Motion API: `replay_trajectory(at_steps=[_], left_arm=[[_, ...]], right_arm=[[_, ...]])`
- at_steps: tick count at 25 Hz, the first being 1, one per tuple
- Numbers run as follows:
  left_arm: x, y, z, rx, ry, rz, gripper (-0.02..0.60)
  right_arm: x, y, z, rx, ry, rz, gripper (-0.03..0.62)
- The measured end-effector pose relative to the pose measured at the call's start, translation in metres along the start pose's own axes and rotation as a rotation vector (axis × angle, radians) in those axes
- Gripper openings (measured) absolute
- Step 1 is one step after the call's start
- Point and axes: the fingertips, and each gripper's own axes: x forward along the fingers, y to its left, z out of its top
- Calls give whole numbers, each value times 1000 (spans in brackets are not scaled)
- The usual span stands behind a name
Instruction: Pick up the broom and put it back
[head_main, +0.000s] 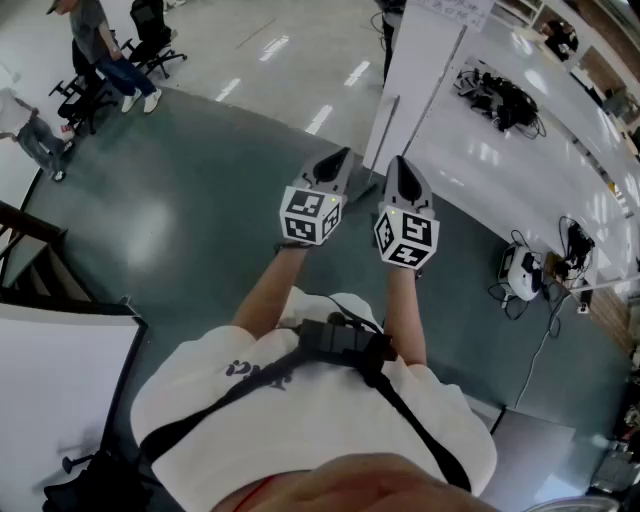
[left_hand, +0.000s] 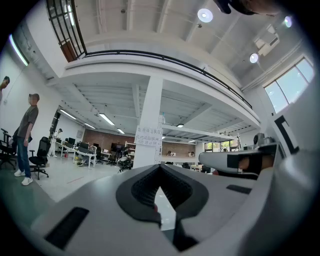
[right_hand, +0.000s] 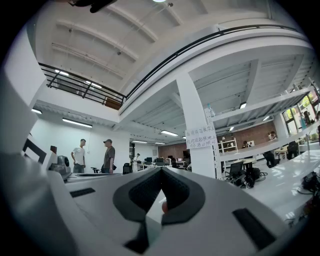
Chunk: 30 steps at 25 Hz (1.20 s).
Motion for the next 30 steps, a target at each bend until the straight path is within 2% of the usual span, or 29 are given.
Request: replay_trajectory(at_steps=[9, 13, 17, 21, 30], left_arm=[[1, -37, -14, 12, 24, 12, 11], [-4, -45, -24, 32, 44, 26, 11], [-1, -35, -26, 29, 52, 49, 11], [13, -13, -31, 11, 54, 46, 11], [114, 36, -14, -29, 7, 16, 11]], right_arm=[[-20, -30, -9, 42, -7, 27, 8], [-23, -28, -20, 59, 9, 60, 8], [-11, -19, -24, 71, 19, 92, 8], [14, -16, -32, 87, 30, 85, 8], [103, -45, -28, 56, 40, 61, 8]])
